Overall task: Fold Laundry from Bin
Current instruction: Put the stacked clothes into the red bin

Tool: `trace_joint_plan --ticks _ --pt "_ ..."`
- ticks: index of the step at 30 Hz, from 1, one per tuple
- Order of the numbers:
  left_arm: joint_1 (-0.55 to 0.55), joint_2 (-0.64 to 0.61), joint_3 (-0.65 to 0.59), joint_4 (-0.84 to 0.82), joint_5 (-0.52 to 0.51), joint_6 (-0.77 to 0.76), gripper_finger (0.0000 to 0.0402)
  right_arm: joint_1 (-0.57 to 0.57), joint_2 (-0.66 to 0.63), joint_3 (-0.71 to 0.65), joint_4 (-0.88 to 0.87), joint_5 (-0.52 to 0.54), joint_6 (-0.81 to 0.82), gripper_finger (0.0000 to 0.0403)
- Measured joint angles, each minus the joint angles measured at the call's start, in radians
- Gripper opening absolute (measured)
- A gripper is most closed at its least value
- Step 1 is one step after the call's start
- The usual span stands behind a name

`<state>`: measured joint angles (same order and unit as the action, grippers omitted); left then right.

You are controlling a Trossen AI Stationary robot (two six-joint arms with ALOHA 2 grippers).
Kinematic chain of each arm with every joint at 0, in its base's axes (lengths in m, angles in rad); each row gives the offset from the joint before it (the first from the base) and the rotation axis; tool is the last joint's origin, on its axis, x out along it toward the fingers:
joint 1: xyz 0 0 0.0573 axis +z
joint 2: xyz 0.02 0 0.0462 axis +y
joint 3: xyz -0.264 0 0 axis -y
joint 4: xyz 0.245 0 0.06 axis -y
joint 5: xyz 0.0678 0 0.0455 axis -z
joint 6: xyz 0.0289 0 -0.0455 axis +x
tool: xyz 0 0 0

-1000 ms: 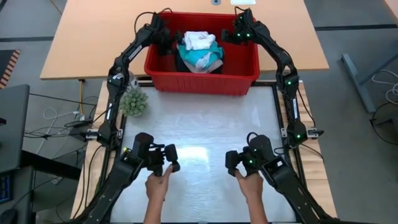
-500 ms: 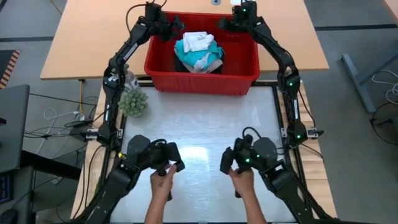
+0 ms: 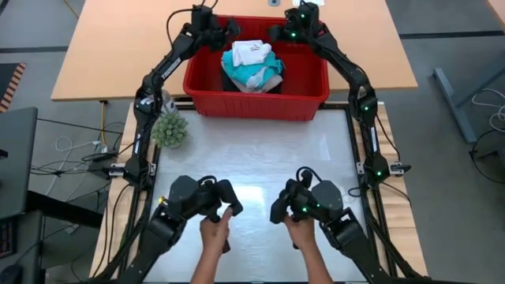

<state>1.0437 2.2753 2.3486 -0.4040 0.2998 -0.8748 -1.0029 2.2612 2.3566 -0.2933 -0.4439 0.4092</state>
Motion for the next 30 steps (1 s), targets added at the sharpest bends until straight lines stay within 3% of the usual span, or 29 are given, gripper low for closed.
trace_joint_plan --ticks 4,8,14,19,27,30 --pt "0.012 0.0 0.0 0.038 0.12 -0.01 0.0348 -0.001 0.0 0.0 -0.004 0.0 -0.001 0.0039" --pt "0.016 0.0 -0.045 0.201 0.264 -0.081 0.0348 0.012 0.0 -0.017 -0.001 0.0 -0.037 0.0014" --pt "0.002 0.0 -0.108 0.3 0.318 -0.114 0.0326 0.056 0.033 -0.028 0.002 -0.019 -0.065 0.0018" --pt "-0.003 0.0 -0.158 0.3 0.314 -0.084 0.0237 0.073 0.09 -0.029 0.0 -0.026 -0.045 0.0017" --pt "0.001 0.0 -0.248 0.294 0.21 0.024 0.0035 0.047 0.156 -0.029 0.001 -0.029 -0.016 0.0017" --pt "-0.004 0.0 -0.297 0.297 0.193 0.049 0.0009 0.045 0.187 -0.029 -0.006 -0.047 -0.006 0.0016"
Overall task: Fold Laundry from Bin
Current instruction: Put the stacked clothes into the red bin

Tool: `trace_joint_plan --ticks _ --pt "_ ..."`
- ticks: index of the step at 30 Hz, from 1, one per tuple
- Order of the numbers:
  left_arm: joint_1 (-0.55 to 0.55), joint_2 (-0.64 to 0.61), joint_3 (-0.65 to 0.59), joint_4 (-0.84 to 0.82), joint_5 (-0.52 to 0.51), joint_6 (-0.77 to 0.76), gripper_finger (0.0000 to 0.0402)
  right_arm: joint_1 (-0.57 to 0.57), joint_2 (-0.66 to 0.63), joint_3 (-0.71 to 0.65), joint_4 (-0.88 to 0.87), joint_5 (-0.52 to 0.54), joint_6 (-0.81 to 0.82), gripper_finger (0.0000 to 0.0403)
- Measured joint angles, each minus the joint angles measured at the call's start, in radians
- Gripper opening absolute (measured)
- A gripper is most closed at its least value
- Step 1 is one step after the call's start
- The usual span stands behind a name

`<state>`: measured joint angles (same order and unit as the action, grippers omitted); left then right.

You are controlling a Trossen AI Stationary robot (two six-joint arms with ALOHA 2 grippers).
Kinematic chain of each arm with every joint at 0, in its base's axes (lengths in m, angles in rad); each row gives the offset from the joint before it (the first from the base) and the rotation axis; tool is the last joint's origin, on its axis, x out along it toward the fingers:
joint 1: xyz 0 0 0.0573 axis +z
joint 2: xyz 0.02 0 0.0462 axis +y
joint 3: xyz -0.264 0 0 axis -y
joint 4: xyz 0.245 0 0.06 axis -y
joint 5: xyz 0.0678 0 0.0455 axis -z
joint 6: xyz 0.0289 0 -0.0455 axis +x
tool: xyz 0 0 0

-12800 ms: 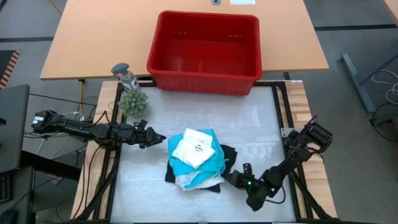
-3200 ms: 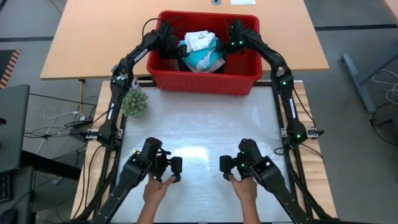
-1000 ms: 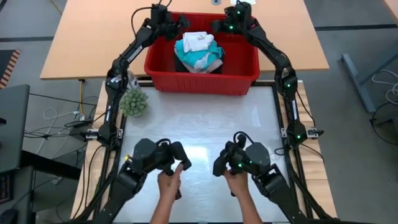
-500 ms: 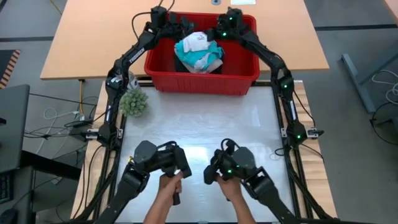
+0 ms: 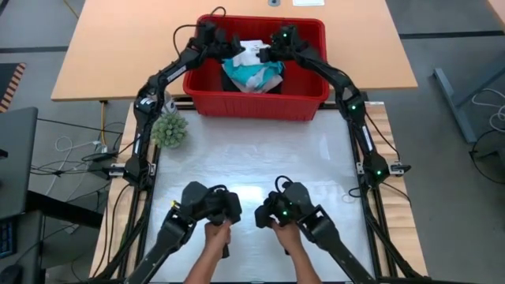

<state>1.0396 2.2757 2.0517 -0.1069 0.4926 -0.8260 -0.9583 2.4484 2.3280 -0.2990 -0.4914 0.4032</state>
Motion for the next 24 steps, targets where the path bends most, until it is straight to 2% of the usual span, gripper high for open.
trace_joint_plan --ticks 7,13,17,24 --pt "-0.003 0.0 -0.142 0.004 -0.02 0.005 0.0 0.008 0.06 0.001 -0.011 -0.018 0.027 0.0016" --pt "-0.003 0.0 -0.233 0.026 -0.106 0.006 0.0 0.011 0.06 0.001 -0.049 0.009 -0.016 0.0016" --pt "-0.003 -0.001 -0.271 0.042 -0.128 0.013 0.0 0.01 0.069 0.003 -0.097 0.048 -0.021 0.0016" --pt "-0.003 -0.001 -0.287 0.039 -0.151 0.041 0.0 0.008 0.124 0.006 -0.132 0.036 0.003 0.0016"
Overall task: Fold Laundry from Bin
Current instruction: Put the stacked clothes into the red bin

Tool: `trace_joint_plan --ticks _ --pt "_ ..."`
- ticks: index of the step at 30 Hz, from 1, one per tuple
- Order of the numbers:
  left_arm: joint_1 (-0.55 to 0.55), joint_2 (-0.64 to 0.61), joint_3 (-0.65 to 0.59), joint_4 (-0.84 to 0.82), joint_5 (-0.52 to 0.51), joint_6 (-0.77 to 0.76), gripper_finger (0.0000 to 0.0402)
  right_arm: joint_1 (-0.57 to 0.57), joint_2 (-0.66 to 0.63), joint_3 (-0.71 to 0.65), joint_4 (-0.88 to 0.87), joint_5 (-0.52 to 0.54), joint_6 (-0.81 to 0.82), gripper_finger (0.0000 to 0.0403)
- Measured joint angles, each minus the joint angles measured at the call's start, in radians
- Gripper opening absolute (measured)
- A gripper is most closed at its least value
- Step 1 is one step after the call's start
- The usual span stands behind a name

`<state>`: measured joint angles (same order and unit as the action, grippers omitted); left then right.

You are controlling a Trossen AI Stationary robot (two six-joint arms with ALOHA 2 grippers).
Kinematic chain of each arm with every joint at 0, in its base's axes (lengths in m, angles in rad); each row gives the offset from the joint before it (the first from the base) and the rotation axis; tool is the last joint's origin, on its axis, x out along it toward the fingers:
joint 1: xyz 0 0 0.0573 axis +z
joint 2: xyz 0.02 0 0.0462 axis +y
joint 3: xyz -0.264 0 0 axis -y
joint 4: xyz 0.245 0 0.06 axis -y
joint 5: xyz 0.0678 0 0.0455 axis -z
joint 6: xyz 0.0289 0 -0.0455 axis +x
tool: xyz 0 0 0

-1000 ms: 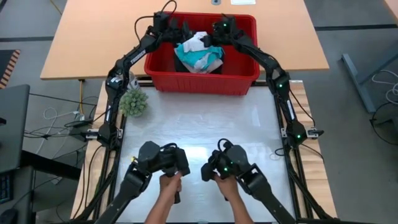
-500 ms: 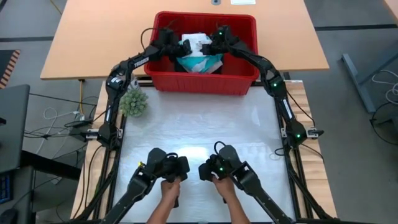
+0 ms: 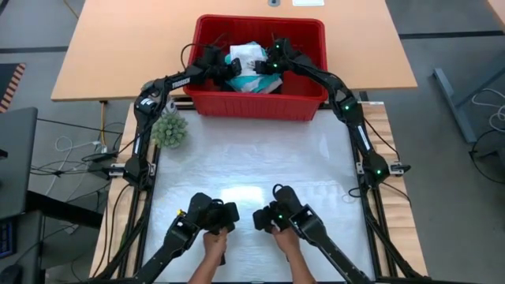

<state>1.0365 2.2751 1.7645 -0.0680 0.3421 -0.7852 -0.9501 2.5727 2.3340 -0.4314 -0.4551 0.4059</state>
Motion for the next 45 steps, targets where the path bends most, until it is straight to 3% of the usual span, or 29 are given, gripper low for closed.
trace_joint_plan --ticks 7,13,22,28,40,45 --pt "-0.001 0.008 0.001 -0.04 -0.033 0.04 0.0 0.001 0.011 -0.001 0.006 0.005 0.015 0.0016" --pt "-0.001 0.029 0.01 0.02 0.044 -0.002 0.0 -0.003 0.014 0.023 0.005 -0.044 0.015 0.0016" --pt "0.006 0.037 0.147 0.022 0.142 -0.156 0.0 -0.021 -0.069 0.013 0.001 -0.036 0.012 0.0016" --pt "0.003 0.037 0.231 0.025 0.154 -0.177 0.0 -0.031 -0.121 0.017 0.034 -0.034 0.003 0.0017" --pt "0.031 0.035 0.349 0.028 0.012 -0.151 0.0 -0.037 -0.129 0.02 0.252 -0.016 0.053 0.0017" --pt "0.028 0.035 0.354 0.058 -0.04 -0.077 0.0 -0.037 -0.13 0.021 0.332 0.047 0.037 0.0017"
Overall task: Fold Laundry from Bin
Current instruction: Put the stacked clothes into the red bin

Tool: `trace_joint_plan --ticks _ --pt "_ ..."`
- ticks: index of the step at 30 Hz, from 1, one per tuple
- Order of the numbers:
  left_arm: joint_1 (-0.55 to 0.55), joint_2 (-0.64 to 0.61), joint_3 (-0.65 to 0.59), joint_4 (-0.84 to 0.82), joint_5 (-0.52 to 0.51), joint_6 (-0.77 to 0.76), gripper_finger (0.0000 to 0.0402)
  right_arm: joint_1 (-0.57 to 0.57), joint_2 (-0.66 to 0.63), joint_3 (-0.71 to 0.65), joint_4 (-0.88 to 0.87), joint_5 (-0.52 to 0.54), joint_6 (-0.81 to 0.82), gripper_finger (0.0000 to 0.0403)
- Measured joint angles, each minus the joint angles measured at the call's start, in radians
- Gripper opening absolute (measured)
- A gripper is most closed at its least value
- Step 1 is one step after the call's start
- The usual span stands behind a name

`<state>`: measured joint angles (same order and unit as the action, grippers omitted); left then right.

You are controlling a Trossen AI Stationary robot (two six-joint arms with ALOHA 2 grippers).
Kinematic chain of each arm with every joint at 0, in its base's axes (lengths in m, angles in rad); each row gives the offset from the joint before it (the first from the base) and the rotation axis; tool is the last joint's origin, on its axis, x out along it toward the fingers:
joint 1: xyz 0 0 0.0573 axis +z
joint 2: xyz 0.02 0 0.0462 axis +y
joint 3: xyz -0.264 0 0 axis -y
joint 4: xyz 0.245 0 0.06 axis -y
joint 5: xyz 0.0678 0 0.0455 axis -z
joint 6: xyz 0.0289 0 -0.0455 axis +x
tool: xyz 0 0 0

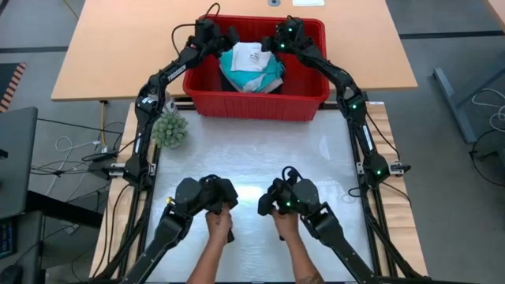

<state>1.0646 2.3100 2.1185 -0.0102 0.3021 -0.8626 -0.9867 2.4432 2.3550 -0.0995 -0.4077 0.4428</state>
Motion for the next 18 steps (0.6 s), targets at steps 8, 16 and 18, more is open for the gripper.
trace_joint_plan --ticks 8,16,18 --pt "-0.025 0.026 0.001 0.029 -0.01 0.137 0.0 -0.002 0.047 -0.001 0.069 0.039 -0.001 0.0016" --pt "-0.047 0.153 0.001 0.012 -0.004 0.134 0.0 0.005 0.157 -0.001 0.065 0.013 0.064 0.0016" --pt "-0.049 0.173 0.002 -0.013 -0.004 0.12 0.0 0.005 0.181 -0.001 0.032 0.005 0.078 0.0016"
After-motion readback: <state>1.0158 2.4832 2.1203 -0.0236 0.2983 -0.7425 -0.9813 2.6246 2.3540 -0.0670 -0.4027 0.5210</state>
